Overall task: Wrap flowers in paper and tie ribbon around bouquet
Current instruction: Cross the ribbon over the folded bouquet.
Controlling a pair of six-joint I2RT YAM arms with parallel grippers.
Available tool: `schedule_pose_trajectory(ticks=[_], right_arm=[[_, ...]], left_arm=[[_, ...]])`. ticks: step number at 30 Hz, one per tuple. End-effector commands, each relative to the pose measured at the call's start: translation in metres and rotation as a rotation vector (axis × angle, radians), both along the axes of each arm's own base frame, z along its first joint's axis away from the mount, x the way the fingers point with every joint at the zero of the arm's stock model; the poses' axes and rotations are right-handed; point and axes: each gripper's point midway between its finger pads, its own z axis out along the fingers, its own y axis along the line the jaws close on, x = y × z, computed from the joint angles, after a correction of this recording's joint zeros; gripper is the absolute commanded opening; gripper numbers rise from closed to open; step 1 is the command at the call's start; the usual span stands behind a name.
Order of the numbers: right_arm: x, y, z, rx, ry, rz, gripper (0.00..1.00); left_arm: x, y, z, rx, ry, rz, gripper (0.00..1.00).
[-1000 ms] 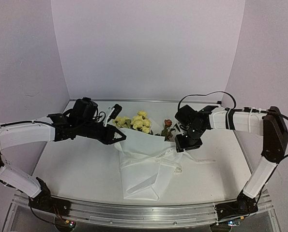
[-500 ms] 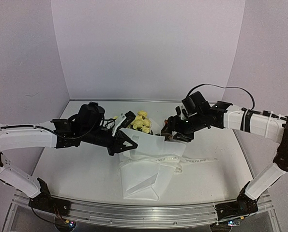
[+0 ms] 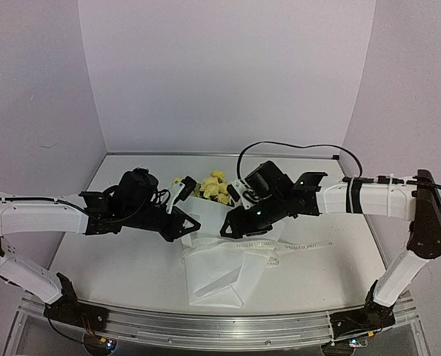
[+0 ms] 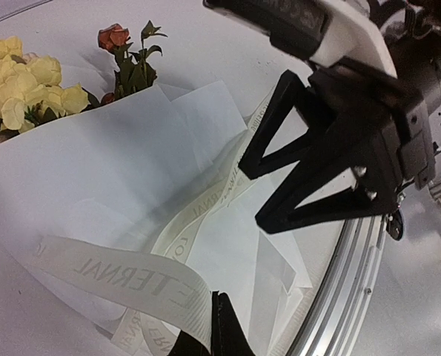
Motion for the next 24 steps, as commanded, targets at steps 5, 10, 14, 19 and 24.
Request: schedule_pose_trajectory(ticks=[5,10,14,19,24], right_arm=[[0.013,0.022,-0.002,-0.030,-0.082,0.123,0.56],[0.031,0.001,-0.013,-0.054,-0.036,0.007,0.59],[0.036,-0.007,-0.001,0.006,0.015,-0.080,0.62],[0.037,-0.003,0.015,0.101,0.116,-0.235,0.64],[0.032,-0.021,0.022,0.104,0.096,-0.285,0.66]], left_arm=[[-0.012,-0.003,0.034,-0.080,-0.116,-0.108,0.00],[-0.031,-0.020,0.027,-0.033,-0.102,-0.268,0.00],[-0.037,-0.036,0.025,-0.049,-0.067,-0.314,0.00],[-0.036,-0.039,0.021,-0.063,-0.089,-0.315,0.00],[-0.042,-0.038,0.016,-0.041,-0.092,-0.363,0.00]])
